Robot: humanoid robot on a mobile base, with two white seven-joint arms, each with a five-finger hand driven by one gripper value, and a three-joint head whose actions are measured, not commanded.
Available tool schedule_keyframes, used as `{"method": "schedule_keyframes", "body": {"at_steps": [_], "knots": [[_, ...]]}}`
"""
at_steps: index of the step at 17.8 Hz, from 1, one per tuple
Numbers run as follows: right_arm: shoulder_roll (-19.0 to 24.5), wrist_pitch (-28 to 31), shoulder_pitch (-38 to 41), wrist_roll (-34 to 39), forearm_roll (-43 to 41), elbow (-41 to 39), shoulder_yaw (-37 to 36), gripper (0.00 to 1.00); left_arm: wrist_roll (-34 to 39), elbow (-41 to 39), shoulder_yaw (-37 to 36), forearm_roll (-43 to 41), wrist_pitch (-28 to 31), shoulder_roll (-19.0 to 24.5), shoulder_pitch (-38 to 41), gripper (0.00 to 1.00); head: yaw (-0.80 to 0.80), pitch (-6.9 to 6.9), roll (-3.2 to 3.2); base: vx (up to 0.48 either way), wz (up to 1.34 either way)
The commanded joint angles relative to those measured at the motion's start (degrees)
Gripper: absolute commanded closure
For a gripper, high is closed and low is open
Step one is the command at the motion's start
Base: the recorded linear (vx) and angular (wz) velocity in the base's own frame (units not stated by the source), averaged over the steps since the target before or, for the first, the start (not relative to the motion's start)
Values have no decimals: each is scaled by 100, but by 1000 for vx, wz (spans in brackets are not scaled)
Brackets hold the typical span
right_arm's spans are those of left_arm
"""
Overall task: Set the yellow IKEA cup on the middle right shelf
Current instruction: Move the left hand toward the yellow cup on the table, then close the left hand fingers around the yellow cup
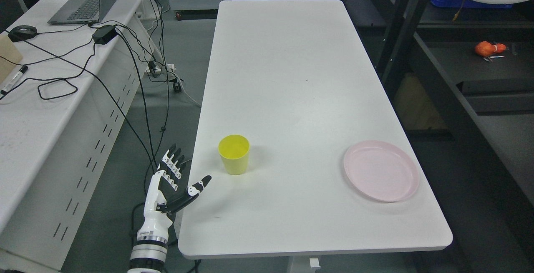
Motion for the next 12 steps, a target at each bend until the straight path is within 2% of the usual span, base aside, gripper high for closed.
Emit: {"method": "schedule_keyframes", "body": {"at_steps": [1,7,12], "knots": [[-100,5,79,-4,-141,0,97,1,-98,1016,38,235,66,100,-655,2,0,0,0,0,0],[-100,5,79,-4,-141,0,97,1,-186,1535,-181,174,83,100,-1324,2,0,0,0,0,0],[-100,5,79,-4,-141,0,97,1,-177,1773,-559,-152,92,100,-1517,2,0,0,0,0,0]]}}
